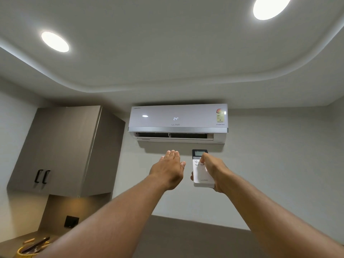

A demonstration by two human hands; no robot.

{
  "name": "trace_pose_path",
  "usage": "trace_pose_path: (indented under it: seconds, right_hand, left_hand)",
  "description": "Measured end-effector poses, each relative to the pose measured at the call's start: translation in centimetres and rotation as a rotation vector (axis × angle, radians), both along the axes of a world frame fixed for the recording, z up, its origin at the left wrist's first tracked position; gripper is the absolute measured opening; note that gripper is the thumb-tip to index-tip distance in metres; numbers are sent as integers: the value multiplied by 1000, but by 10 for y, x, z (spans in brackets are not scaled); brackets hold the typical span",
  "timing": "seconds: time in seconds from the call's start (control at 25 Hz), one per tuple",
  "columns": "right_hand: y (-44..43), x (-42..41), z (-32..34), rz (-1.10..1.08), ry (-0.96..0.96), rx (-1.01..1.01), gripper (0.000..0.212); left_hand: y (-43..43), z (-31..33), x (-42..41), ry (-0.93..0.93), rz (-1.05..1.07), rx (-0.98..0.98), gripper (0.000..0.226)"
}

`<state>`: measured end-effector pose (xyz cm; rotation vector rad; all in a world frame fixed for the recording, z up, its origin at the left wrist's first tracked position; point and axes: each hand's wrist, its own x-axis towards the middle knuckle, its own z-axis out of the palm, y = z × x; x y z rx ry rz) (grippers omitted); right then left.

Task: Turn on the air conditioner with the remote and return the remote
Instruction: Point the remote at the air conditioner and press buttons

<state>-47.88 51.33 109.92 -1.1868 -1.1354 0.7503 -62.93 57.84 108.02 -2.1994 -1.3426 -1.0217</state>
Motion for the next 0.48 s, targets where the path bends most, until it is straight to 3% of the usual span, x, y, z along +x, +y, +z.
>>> trace_pose_path:
  seconds: [0.36, 0.48]
  right_hand:
    - [3, -1, -3, -4, -1, -13, 17]
    - [5, -3, -5, -7, -17, -14, 29]
  left_hand:
    - [-2, 0, -6, 23, 15, 0, 61]
    - [-2, 0, -7, 29, 15, -5, 61]
